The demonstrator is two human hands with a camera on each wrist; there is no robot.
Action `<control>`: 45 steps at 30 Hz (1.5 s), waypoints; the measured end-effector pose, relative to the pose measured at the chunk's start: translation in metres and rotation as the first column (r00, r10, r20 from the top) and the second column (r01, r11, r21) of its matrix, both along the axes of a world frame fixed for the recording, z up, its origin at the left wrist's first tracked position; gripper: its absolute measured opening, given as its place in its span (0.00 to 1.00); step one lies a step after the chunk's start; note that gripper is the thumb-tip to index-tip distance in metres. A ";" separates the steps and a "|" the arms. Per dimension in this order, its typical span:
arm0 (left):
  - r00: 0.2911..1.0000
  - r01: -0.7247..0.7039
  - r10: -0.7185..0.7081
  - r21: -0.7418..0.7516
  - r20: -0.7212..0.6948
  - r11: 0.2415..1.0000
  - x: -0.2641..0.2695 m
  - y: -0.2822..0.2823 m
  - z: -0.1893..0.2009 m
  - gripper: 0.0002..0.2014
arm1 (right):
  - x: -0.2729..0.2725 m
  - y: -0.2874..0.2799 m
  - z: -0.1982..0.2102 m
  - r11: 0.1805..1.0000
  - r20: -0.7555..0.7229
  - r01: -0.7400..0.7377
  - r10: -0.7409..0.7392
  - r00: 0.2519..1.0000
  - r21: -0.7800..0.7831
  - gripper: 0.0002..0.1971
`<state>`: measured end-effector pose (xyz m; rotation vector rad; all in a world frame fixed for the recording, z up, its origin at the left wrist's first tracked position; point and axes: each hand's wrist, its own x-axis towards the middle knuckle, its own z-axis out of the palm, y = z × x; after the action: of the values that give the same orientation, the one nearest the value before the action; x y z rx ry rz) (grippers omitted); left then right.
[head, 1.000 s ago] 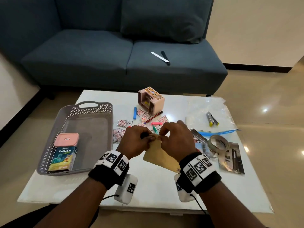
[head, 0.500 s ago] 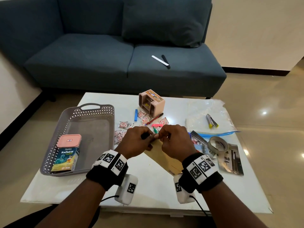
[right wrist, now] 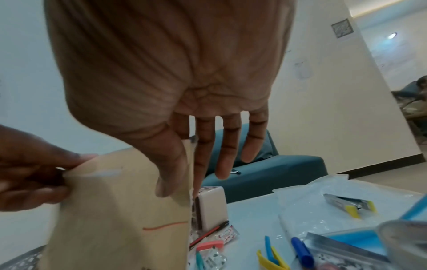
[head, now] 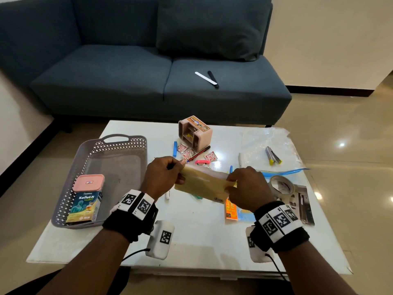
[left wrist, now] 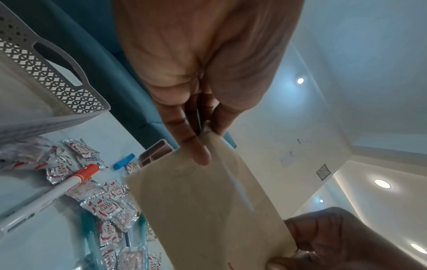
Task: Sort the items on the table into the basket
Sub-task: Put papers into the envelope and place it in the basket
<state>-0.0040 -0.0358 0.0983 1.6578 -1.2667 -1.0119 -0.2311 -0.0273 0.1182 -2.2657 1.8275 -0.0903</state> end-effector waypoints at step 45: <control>0.937 0.012 -0.020 0.024 0.348 1.000 -0.060 0.029 -0.006 0.16 | 0.031 0.009 -0.024 0.993 -0.019 -0.031 0.029 0.999 -0.114 0.07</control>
<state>-0.0640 -0.0069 0.0926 1.9050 -1.5024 -0.7619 -0.1999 -0.0185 0.0944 -2.3769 1.8404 -0.1756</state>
